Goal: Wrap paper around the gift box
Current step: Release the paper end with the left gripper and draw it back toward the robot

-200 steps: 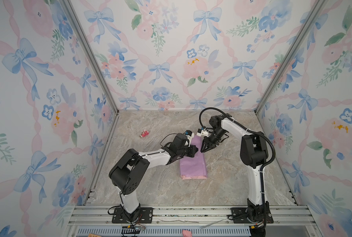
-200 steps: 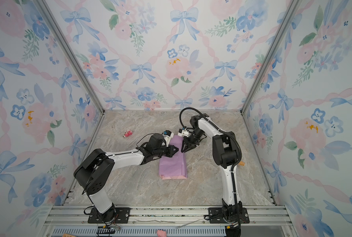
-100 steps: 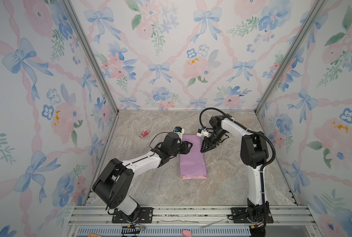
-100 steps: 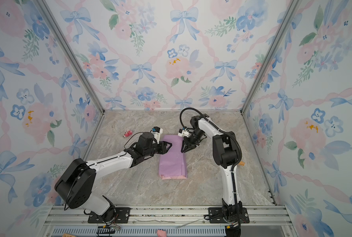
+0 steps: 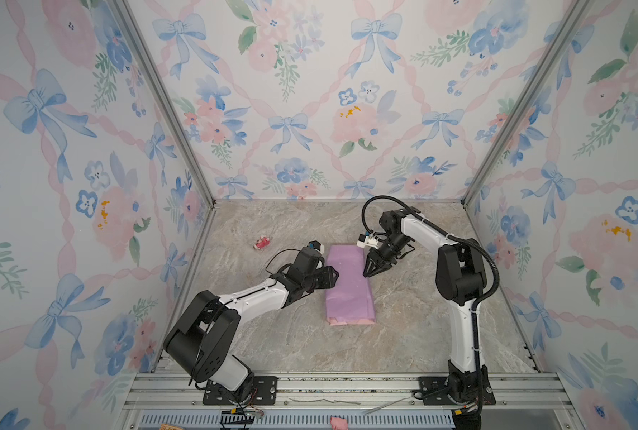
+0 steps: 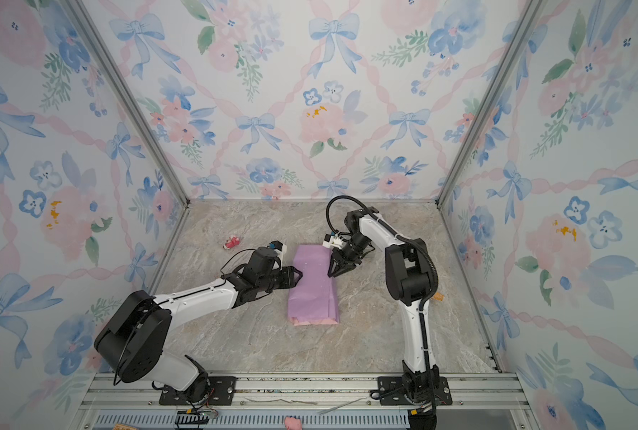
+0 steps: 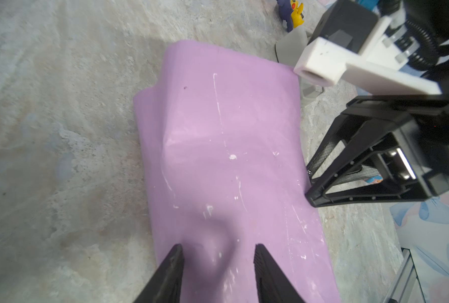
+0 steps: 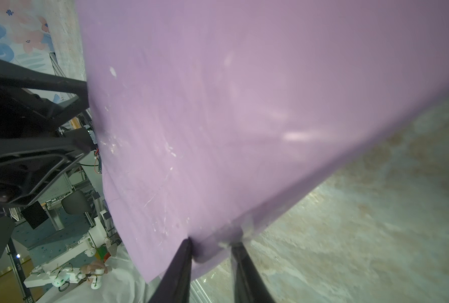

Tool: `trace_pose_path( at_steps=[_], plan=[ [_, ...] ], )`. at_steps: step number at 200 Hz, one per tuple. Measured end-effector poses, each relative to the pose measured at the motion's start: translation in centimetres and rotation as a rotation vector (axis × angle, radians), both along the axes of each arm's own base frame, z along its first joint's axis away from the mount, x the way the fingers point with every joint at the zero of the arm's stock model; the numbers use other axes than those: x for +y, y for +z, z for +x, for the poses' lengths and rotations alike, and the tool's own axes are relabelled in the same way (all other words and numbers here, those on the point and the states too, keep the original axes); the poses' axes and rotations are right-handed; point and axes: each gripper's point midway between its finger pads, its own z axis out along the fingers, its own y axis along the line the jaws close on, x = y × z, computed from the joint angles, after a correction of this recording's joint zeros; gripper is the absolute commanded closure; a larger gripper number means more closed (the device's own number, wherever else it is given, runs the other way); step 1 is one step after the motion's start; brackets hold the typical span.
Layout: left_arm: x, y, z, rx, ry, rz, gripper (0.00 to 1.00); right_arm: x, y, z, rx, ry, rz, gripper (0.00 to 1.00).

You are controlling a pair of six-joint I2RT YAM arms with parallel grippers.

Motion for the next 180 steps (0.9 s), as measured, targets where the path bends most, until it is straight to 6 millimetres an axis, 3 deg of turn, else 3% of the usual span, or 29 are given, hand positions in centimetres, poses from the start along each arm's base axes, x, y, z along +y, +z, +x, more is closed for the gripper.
trace_pose_path(
  at_steps=[90, 146, 180],
  plan=[
    [-0.2, -0.4, -0.3, 0.016, 0.001, -0.012, 0.51, 0.0, 0.0, 0.1, 0.001, -0.006, -0.001, 0.64],
    [2.1, 2.7, 0.6, -0.062, 0.09, -0.015, 0.45, 0.0, 0.0, 0.2, -0.005, -0.006, 0.002, 0.64],
    [2.8, 0.9, 0.1, -0.015, 0.104, -0.008, 0.44, 0.0, 0.0, 0.2, -0.005, -0.007, 0.002, 0.63]
  ],
)
